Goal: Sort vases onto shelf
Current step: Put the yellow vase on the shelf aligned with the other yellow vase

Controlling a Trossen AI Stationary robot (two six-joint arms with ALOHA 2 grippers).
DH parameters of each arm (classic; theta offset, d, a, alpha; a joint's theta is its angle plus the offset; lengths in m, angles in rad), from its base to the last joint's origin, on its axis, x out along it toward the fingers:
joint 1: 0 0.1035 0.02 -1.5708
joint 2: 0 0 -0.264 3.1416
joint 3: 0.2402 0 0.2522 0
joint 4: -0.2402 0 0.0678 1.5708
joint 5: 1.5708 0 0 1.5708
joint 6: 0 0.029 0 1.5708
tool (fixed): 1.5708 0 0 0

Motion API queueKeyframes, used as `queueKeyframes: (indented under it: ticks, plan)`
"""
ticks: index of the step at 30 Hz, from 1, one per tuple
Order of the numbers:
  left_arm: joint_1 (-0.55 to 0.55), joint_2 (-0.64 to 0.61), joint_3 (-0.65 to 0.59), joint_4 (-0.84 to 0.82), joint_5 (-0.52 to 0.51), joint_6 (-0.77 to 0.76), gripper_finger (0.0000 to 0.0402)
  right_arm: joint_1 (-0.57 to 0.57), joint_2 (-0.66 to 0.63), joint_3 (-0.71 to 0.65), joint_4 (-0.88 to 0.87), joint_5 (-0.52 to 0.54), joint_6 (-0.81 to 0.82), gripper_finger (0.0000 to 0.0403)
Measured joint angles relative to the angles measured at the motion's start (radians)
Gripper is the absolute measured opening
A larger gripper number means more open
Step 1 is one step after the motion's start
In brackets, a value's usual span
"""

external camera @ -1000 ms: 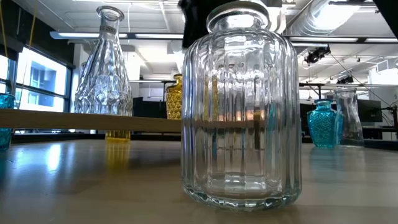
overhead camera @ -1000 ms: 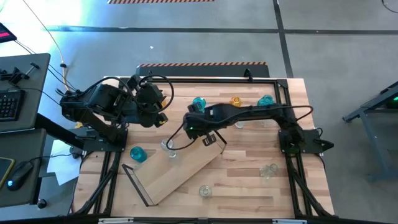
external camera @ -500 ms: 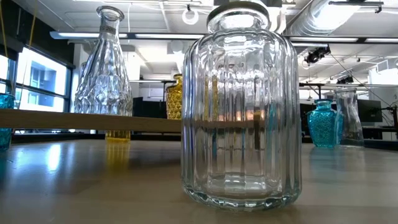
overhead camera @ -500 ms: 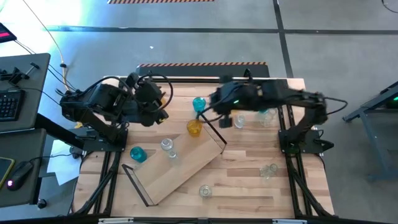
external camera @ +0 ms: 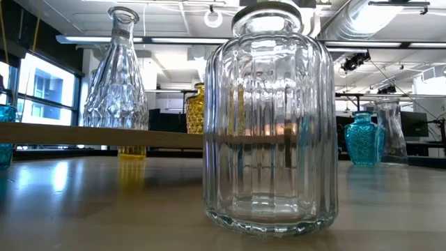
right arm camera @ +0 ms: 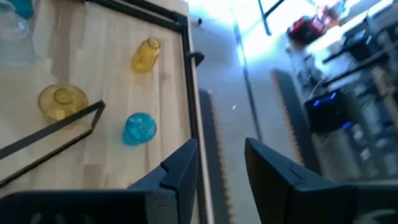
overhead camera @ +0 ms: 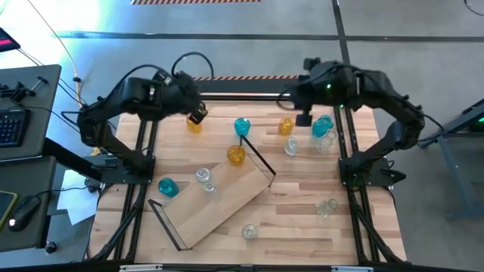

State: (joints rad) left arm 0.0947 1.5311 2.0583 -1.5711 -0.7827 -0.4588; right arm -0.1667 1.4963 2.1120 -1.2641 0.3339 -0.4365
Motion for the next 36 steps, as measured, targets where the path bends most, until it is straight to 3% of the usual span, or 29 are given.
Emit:
queueKeyframes:
  ticks: [8,15,18,24,30,36]
  plan:
    - [0.141,0.000,0.000,0.000,0.272,0.008,0.0102,-0.040,-0.105,0.000,-0.091,-0.081,0.310,0.0118]
    - [0.287,0.000,-0.096,0.001,0.304,-0.001,0.0102,0.052,-0.212,0.000,-0.098,-0.099,0.579,0.0118]
    - [0.372,0.000,-0.183,0.010,0.351,-0.006,0.0102,0.097,-0.238,0.000,-0.138,-0.099,0.598,0.0118]
    - [0.441,0.000,-0.320,0.117,0.583,-0.037,0.0102,0.144,-0.262,0.000,-0.268,-0.099,0.593,0.0118]
    - [0.477,0.000,-0.330,0.263,0.615,-0.084,0.0102,0.168,-0.297,0.000,-0.277,-0.070,0.576,0.0118]
    - [0.557,0.021,-0.330,0.179,0.666,-0.057,0.0102,0.168,-0.317,0.000,-0.273,-0.008,0.598,0.0118]
